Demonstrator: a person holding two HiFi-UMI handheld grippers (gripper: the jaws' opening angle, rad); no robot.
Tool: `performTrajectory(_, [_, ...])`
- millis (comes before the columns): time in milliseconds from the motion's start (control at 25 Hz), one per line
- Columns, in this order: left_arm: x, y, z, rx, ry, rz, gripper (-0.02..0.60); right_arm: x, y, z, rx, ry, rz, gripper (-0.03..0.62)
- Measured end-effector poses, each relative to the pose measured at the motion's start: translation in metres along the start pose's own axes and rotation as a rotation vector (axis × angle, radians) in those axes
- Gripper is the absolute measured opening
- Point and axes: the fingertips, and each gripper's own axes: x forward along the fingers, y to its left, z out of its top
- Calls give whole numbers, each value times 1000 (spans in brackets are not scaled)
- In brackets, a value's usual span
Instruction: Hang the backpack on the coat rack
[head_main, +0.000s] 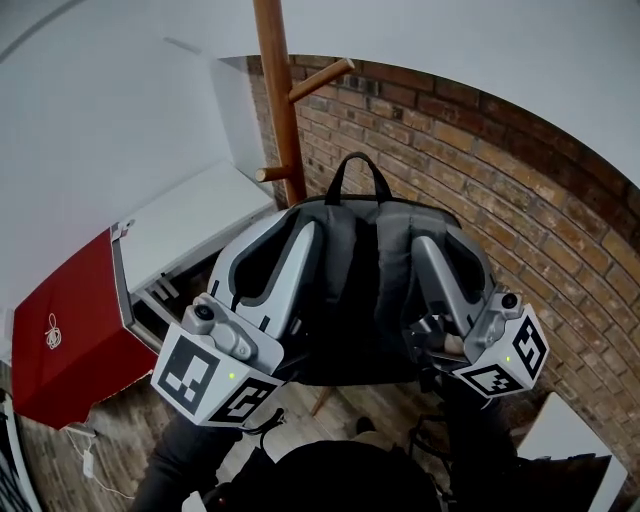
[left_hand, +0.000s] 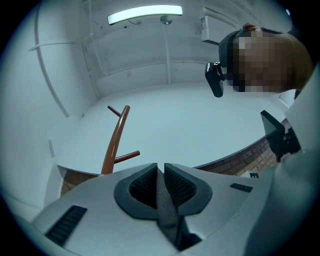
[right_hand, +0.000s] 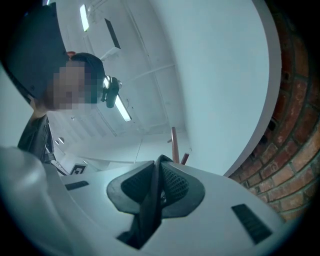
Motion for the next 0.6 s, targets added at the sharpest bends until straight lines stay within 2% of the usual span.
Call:
performTrajectory(120, [32,12,10,16,-12,36,52,21,-29,12,0,-15,35,44])
performTrajectory(280, [50,18,16,24,-30,86,52,38,-54,17,-3,-18,92,44])
performTrajectory(480, [73,17,18,-31,8,95,52,45,-88,23,54,-33,130,44])
performTrajectory(600, [84,10,21,-22,4,89,52,45,-102,28,79,-55,140,44])
